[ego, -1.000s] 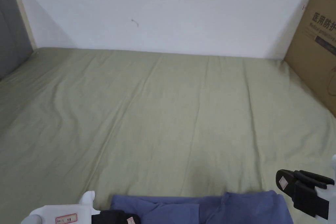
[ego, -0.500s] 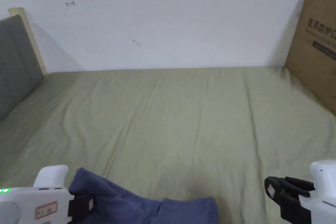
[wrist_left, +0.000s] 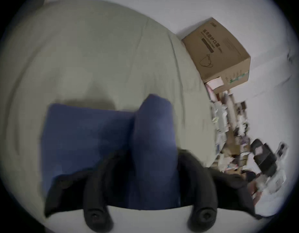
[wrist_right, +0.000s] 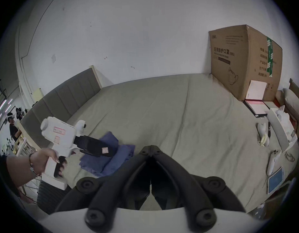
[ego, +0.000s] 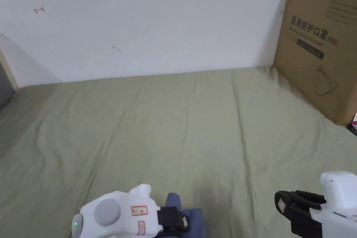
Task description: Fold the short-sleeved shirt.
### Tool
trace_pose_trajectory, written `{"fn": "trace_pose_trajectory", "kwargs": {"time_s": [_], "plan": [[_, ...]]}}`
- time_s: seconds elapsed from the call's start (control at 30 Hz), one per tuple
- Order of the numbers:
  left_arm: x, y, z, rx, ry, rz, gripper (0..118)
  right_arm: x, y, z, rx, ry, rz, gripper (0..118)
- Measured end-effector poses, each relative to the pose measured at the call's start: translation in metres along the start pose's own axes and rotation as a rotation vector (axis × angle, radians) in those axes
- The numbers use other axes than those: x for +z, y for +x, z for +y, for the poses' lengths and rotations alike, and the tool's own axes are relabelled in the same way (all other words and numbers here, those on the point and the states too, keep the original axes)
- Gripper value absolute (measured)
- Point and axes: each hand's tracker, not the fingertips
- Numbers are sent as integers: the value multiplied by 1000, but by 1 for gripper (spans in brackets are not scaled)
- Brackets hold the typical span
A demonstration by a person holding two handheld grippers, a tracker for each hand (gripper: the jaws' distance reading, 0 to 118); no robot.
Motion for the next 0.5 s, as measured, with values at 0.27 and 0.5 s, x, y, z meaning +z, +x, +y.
{"fn": "trace_pose_trajectory", "kwargs": {"time_s": [0.27, 0.5], "plan": [[26, 9, 0, -27, 40, -203, 116, -6, 7, -3, -20, -7, 0, 0], [81, 31, -11, -338, 151, 75, 4, -11, 8, -1, -32, 19, 14, 0]]}}
